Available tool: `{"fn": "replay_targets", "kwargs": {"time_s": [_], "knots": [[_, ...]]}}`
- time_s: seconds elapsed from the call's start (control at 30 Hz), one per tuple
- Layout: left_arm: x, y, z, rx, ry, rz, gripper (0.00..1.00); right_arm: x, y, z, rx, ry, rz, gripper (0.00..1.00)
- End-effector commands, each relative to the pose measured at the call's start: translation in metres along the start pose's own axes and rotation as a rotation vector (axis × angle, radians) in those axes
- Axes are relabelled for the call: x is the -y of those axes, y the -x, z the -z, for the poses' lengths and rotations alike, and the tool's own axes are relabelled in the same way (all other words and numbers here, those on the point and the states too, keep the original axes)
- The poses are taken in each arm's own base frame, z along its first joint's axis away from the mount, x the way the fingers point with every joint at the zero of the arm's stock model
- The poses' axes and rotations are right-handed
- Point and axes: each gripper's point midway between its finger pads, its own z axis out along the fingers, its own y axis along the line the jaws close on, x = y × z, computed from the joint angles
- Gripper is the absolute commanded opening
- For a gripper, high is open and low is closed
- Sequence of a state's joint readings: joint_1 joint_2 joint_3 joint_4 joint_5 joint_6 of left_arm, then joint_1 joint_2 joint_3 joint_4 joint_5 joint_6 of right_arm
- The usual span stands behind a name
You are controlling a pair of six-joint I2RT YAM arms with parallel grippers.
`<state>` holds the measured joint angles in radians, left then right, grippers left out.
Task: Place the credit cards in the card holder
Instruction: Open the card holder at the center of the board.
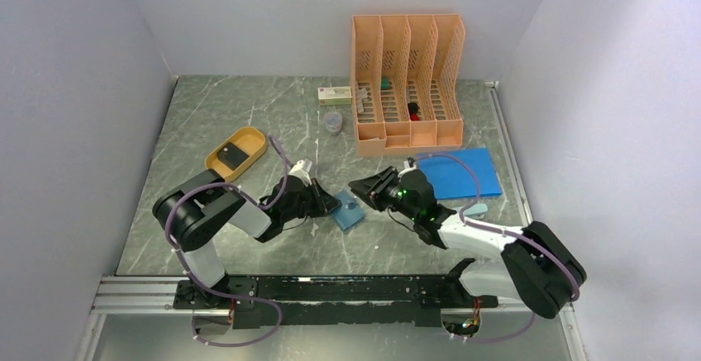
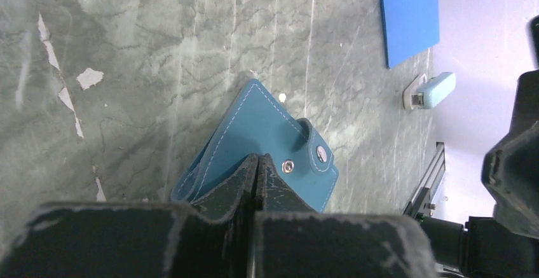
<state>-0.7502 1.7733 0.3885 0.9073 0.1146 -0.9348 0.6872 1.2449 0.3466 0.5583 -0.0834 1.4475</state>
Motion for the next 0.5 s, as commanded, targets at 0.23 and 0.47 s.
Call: {"fn": "replay_targets", "kwargs": {"time_s": [0.23, 0.47], "knots": [[-0.132, -0.082, 0.070, -0.328, 0.528, -0.104, 0.05, 0.030, 0.009, 0.017, -0.096, -0.287, 0.861, 0.67], [-0.123, -0.075, 0.064, -0.321, 0.511, -0.111, 0.05, 0.063, -0.010, 0.005, -0.195, -0.448, 1.229, 0.80]]}}
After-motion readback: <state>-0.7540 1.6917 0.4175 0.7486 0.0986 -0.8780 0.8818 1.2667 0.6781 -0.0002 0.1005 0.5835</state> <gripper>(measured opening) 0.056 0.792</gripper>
